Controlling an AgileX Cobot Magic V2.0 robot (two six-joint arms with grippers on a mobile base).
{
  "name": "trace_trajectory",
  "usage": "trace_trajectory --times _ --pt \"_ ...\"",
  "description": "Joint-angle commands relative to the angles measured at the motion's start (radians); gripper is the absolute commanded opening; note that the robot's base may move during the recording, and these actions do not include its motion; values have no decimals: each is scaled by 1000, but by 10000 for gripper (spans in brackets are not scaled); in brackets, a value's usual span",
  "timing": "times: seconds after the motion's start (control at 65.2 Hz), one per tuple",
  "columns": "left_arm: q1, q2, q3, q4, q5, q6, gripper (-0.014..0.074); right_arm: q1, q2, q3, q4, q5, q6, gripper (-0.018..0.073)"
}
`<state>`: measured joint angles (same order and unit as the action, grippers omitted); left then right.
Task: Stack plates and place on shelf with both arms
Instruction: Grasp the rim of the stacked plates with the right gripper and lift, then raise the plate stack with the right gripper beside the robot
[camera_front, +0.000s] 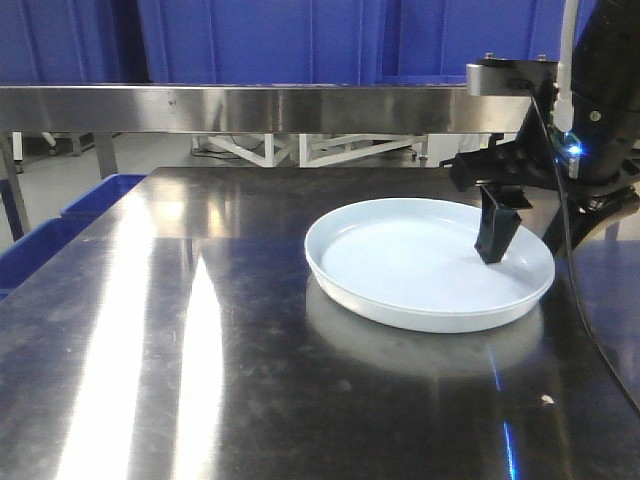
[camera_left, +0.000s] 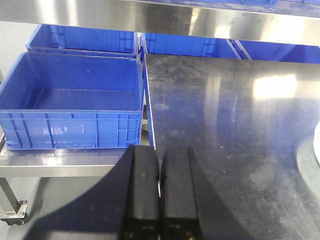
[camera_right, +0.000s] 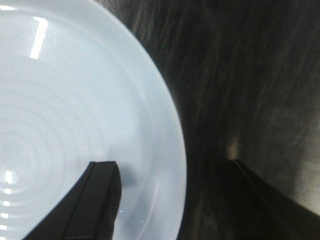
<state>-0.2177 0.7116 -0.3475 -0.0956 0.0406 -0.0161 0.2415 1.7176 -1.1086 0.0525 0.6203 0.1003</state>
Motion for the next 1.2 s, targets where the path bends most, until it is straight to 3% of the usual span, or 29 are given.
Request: trace_trajectory --times 0.0,0.245,0.307,0.429,0.506,0.567,0.889,1.181 --pt "0 -4 -29 0 -86 -7 84 -1 -31 -30 1 -34 -3 498" --pt "0 -4 -29 0 -86 -7 84 -1 -24 -30 1 -41 -3 496" --pt "0 -4 -29 0 -86 -7 84 -1 -24 -30 1 -45 -3 461" --pt "0 -4 -29 0 -86 -7 84 -1 -24 -30 1 -48 -3 253" --pt "0 -4 -29 0 -86 -7 84 -1 -26 -30 0 -60 -3 32" --pt "0 -4 -29 0 -86 -7 84 -1 -30 -32 0 -74 -3 72" --pt "0 -4 -29 0 -86 -7 84 -2 -210 -33 0 -240 -3 50" --pt "0 -4 -29 0 -86 -7 84 -2 -446 2 0 -255 -3 50"
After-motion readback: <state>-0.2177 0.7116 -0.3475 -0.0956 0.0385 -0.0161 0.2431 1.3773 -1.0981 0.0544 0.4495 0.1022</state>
